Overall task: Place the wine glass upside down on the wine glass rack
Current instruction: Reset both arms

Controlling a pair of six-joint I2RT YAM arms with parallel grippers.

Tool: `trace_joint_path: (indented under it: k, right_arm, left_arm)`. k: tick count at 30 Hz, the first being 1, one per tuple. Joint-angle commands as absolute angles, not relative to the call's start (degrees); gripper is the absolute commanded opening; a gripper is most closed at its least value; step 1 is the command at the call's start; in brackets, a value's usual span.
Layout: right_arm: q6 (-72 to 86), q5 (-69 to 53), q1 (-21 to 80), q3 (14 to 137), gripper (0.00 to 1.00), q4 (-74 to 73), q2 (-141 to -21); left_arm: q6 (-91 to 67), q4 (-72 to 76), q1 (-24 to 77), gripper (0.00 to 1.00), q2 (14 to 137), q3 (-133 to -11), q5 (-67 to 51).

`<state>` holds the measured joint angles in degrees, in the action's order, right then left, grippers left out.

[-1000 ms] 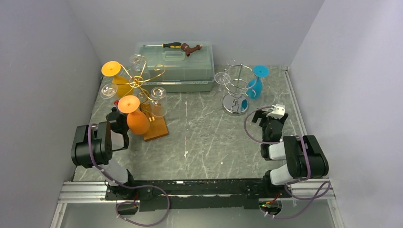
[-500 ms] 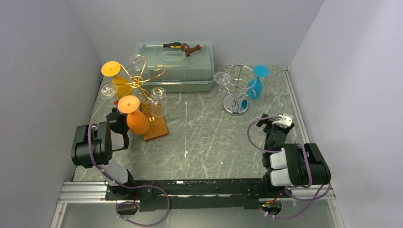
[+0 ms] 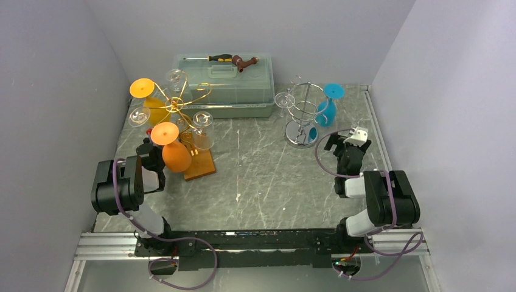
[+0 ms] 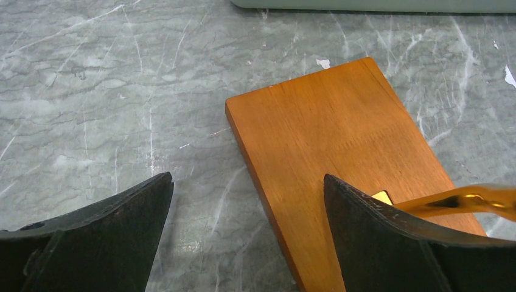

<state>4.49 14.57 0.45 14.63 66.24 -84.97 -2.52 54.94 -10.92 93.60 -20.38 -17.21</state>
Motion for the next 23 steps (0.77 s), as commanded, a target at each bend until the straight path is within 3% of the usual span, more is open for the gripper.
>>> trace_joint_path:
  k: [1, 23]
  right_arm:
    - [3.79, 13.88, 0.26, 14.51, 1.00, 62.56, -84.19]
    - [3.80, 13.89, 0.25, 14.46, 1.00, 62.58, -84.22]
  left_arm:
    - [-1.58, 56.43, -10.35, 0.99, 93.52, -21.79, -16.62]
    - [-0.79, 54.37, -8.80, 0.99, 93.44, -22.68, -13.68]
